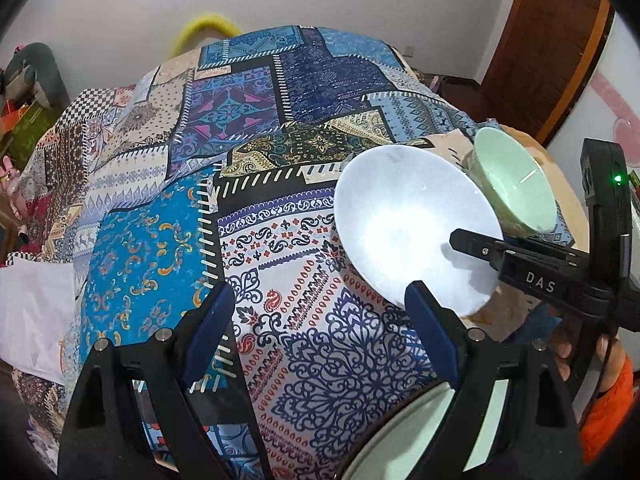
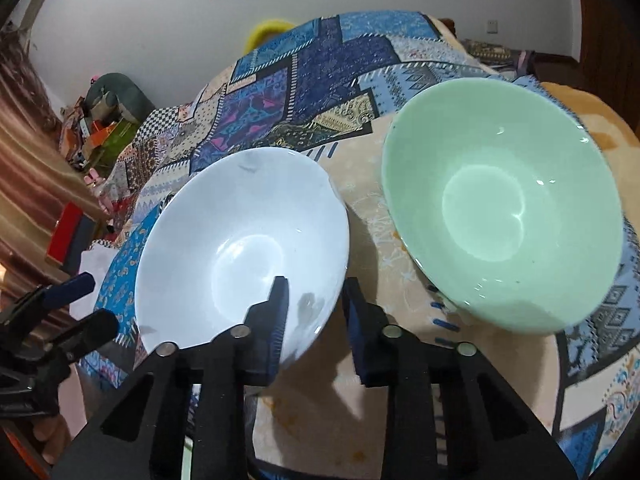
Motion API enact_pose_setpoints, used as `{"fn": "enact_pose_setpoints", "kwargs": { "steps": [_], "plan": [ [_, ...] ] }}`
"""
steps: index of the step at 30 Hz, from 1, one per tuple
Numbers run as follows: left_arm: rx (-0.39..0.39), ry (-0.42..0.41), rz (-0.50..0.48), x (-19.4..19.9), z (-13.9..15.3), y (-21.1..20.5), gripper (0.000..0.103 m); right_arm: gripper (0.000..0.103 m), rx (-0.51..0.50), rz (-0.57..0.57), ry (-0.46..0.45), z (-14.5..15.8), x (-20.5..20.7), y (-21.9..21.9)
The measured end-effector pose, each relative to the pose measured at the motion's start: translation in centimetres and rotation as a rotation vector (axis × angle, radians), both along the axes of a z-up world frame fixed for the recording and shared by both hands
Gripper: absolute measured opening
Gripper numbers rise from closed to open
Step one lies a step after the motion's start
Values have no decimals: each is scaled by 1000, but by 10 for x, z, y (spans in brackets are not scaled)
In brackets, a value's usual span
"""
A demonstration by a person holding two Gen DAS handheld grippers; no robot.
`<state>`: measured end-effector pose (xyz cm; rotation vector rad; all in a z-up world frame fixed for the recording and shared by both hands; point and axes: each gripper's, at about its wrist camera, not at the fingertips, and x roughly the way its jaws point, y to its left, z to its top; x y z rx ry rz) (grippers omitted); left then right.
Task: Organize plates and bowls
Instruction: 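Move both tools to the white spotted bowl and grip its rim, then lift the white spotted bowl and carry it over the pale pink bowl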
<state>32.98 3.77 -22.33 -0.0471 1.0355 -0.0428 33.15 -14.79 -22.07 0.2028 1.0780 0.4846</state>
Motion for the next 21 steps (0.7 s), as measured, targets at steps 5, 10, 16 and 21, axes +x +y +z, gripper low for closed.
{"fn": "enact_pose_setpoints", "kwargs": {
  "steps": [5,10,16,21],
  "plan": [
    [-3,11,26,8,-8,3,83,21,-52,52,-37,5,-8,5],
    [-4,49,34,16,-21,3,66,21,-50,105,-47,7,-10,7],
    [-43,110,22,24,-39,0,41,21,-48,155,-58,11,-15,12],
    [-75,122,-10,29,-42,-8,19,21,-43,163,-59,11,-15,13]
  ]
}}
